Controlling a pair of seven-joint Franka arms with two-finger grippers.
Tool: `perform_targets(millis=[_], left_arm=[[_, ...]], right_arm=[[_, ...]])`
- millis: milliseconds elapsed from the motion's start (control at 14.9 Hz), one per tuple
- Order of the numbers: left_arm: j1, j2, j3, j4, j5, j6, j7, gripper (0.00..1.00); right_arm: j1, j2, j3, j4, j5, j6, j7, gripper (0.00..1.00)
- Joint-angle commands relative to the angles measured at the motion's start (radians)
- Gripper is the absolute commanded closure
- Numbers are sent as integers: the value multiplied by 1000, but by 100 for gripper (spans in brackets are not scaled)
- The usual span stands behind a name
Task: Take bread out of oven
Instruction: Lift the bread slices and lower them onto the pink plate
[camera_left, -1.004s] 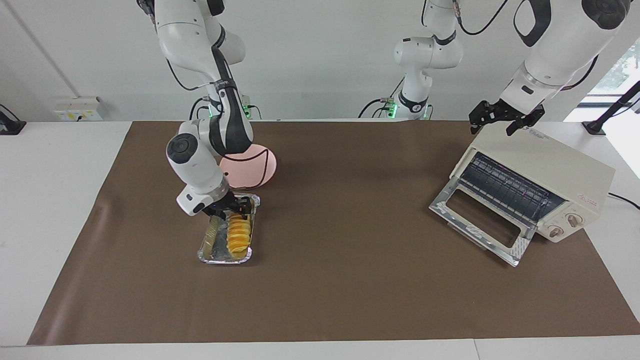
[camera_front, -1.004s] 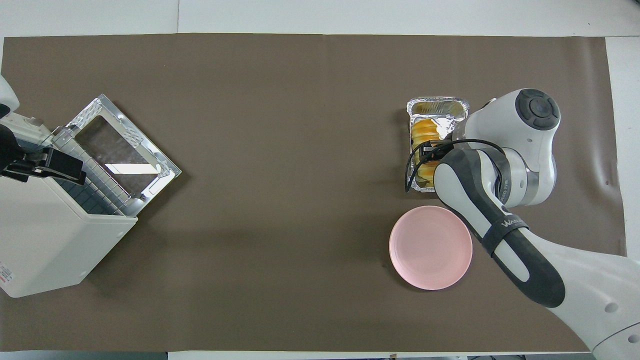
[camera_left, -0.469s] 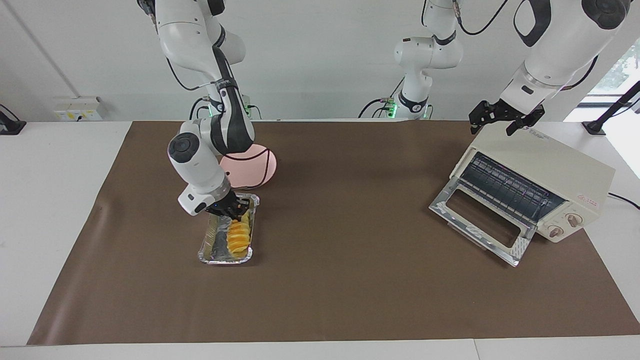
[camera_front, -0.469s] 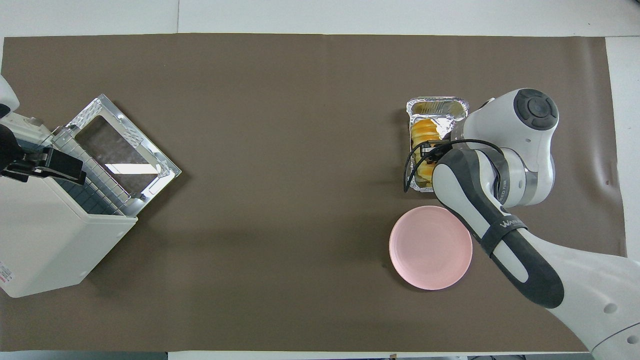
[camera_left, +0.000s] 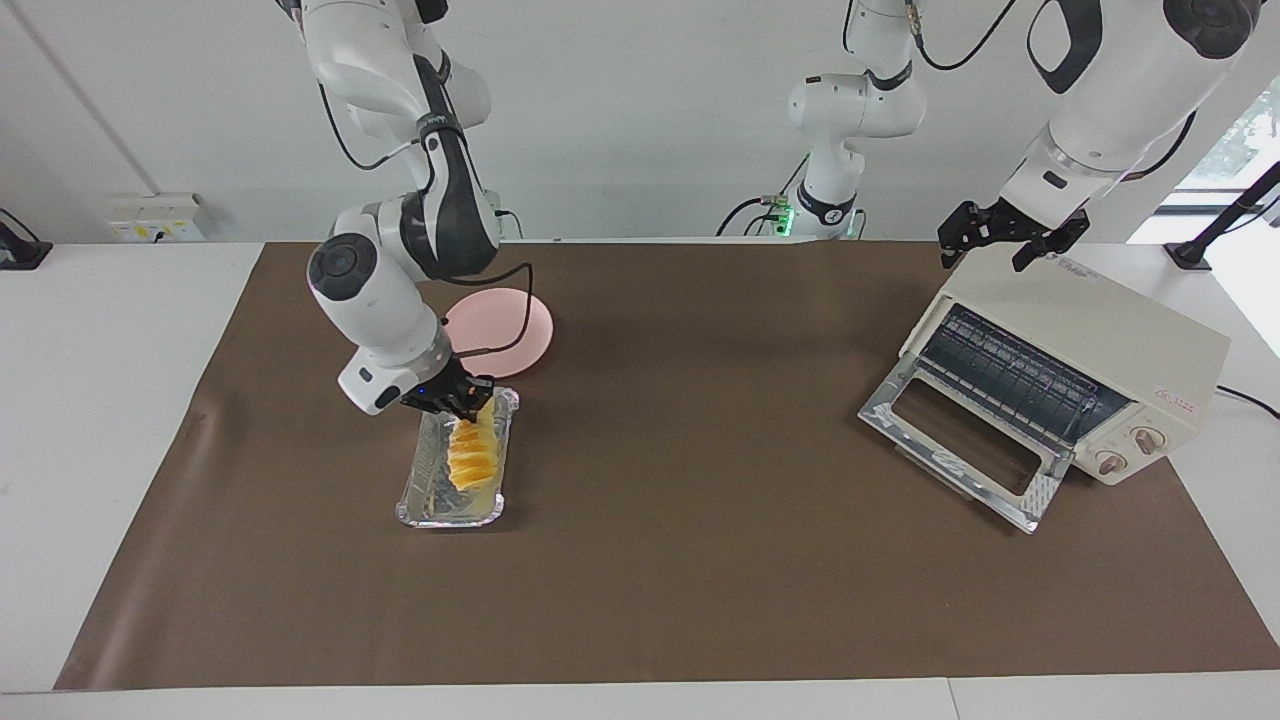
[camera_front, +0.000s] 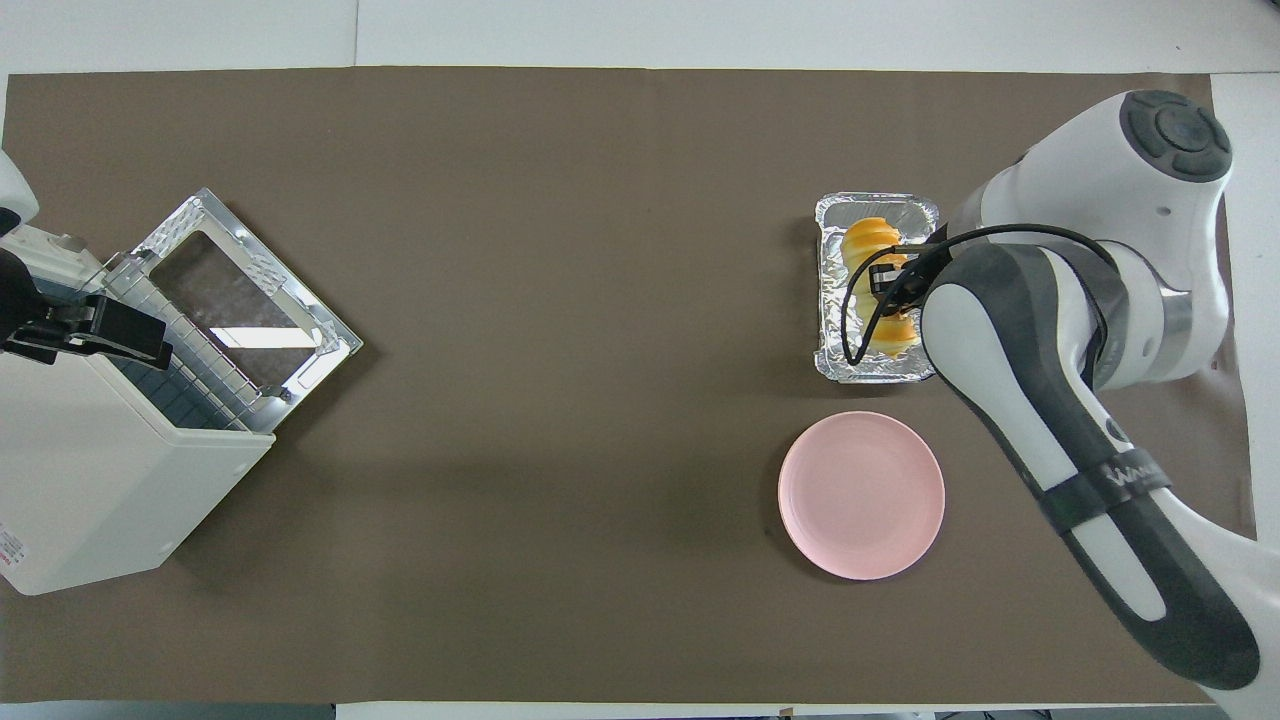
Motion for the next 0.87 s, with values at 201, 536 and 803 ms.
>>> perform_targets(millis=[201,536,803], left_arm=[[4,-30,2,-33,-13,19,5,0],[4,-30,2,-33,-13,19,5,0],[4,-30,2,-33,-13,19,5,0]], right_arm=[[42,-266,15,-271,-13,-131,133,100],[139,-428,16,-565,-13,45,230,100],[139,-455,16,-697,-13,174,222,100]])
